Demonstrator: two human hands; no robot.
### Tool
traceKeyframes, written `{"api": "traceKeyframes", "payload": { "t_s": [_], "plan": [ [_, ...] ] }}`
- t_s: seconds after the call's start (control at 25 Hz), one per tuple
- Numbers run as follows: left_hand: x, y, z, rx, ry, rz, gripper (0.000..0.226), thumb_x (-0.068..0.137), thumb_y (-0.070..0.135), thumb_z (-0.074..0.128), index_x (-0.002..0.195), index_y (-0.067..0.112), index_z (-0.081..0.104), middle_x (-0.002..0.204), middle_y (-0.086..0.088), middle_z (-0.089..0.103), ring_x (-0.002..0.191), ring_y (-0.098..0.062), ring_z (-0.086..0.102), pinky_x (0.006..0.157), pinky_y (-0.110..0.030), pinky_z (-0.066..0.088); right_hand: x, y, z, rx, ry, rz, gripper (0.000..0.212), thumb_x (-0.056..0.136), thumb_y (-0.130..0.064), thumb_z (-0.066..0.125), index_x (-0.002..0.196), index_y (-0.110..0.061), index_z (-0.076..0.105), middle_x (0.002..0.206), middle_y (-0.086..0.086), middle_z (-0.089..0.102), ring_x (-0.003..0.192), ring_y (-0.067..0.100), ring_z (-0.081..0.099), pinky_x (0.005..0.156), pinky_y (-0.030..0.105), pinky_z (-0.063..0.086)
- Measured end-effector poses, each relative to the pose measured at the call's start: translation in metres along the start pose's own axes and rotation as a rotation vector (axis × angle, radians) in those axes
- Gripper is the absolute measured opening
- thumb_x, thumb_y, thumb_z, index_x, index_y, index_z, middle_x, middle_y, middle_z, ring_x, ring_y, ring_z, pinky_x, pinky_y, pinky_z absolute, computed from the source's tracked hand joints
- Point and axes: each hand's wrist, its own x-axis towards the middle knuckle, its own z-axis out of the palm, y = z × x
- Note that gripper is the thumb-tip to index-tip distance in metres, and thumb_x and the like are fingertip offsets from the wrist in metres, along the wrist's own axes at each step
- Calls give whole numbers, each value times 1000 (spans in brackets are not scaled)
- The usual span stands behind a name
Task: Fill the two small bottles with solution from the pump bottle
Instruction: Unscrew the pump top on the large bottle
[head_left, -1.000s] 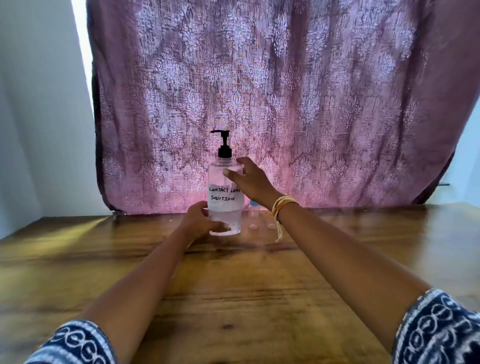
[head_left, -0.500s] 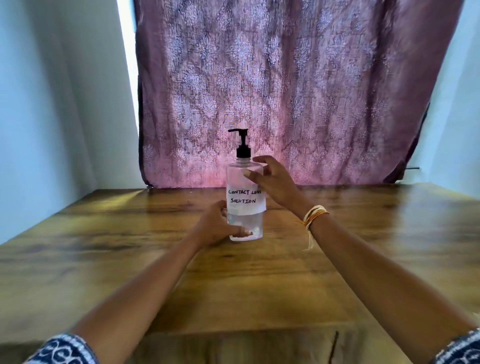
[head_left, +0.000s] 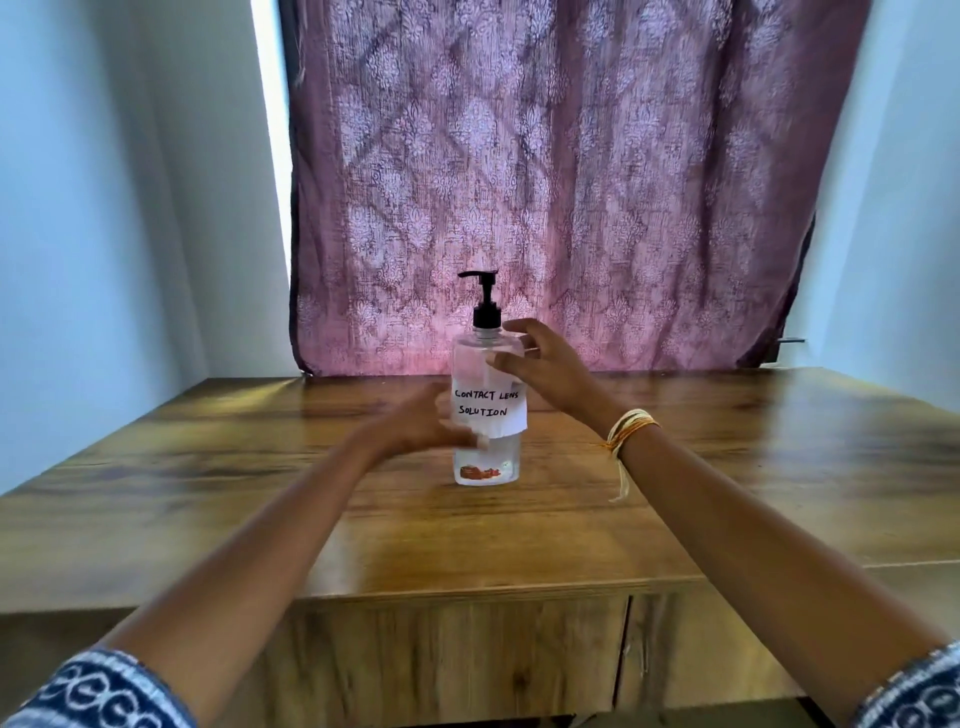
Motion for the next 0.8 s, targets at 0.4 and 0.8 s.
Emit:
{"api": "traceKeyframes", "payload": {
  "t_s": [0.4, 0.8],
  "plan": [
    [44, 56, -33, -259, 180, 125, 50, 53, 40, 85, 97, 17, 74, 107, -15, 74, 104, -24, 69, 97, -43, 53, 42, -42, -6, -62, 131, -46, 30, 67, -36, 86, 80, -13, 71, 69, -4, 65, 70, 15, 62, 69, 34, 52],
    [62, 25, -11, -448, 190, 113, 35, 60, 38, 82, 89, 18, 78, 98, -12, 77, 98, -30, 72, 97, -50, 53, 47, -26, -2, 69, 147, -80, 27, 68, -19, 86, 90, -8, 76, 85, 7, 75, 81, 16, 72, 74, 28, 57]
  ]
}}
